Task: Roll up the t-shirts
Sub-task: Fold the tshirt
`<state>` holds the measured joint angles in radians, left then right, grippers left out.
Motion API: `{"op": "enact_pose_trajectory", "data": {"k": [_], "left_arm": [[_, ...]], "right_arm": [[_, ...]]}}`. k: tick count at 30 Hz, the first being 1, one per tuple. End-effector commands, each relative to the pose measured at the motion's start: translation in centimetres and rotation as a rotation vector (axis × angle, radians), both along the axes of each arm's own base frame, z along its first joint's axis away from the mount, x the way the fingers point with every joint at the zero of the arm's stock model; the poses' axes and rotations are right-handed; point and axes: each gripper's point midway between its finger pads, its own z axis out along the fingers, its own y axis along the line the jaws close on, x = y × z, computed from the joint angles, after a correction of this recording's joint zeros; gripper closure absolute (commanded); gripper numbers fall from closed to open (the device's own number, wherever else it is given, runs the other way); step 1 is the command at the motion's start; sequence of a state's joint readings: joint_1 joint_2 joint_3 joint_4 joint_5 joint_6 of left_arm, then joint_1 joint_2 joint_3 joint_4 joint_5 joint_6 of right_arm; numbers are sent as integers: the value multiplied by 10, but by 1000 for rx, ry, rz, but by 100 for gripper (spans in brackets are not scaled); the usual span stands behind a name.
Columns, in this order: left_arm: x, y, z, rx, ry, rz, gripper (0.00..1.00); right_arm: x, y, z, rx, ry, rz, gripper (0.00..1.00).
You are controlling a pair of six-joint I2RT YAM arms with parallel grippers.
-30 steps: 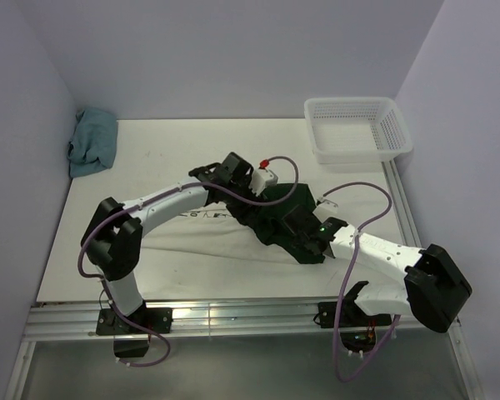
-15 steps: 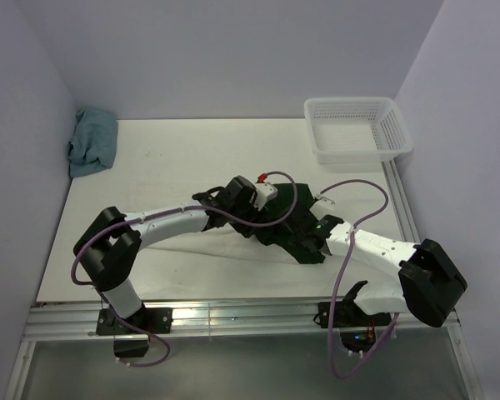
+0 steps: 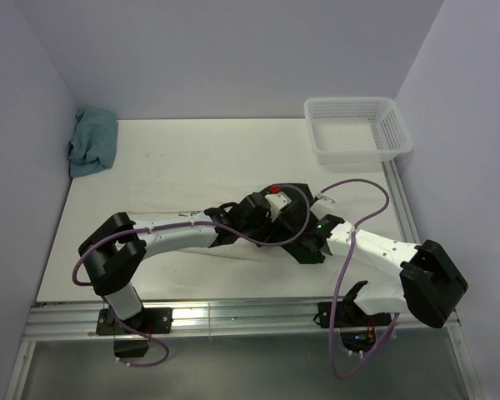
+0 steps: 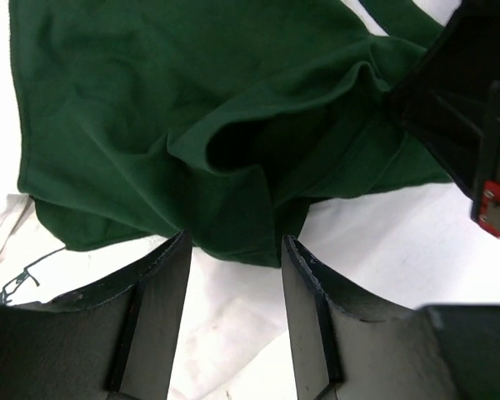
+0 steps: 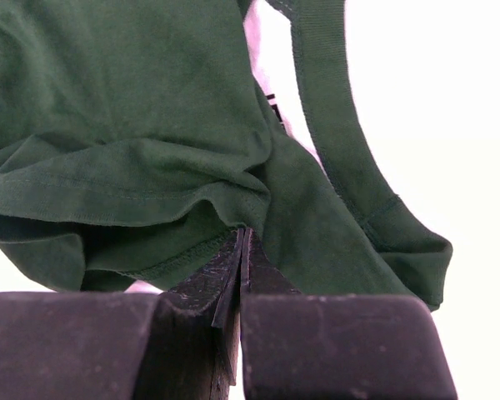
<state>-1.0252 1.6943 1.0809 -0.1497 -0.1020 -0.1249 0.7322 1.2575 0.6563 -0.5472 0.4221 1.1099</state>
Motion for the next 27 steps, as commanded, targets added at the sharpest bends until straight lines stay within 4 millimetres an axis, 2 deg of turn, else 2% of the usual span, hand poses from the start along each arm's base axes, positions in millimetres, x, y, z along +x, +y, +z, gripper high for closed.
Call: {"op": "enact_pose_trajectory", "data": {"k": [1, 11, 17, 27], "left_arm": [[1, -11, 2, -20, -27, 10, 48], [-9, -12, -9, 10, -25, -23, 47], [-21, -11, -22, 45, -3, -61, 47], [-20, -8, -33, 68, -11, -50, 48]], "right_arm": [[14, 2, 20, 20, -67, -28, 100], [13, 0, 21, 23, -72, -29, 100], [12, 0, 20, 26, -73, -28, 100], [11, -1, 18, 29, -71, -28, 100]]}}
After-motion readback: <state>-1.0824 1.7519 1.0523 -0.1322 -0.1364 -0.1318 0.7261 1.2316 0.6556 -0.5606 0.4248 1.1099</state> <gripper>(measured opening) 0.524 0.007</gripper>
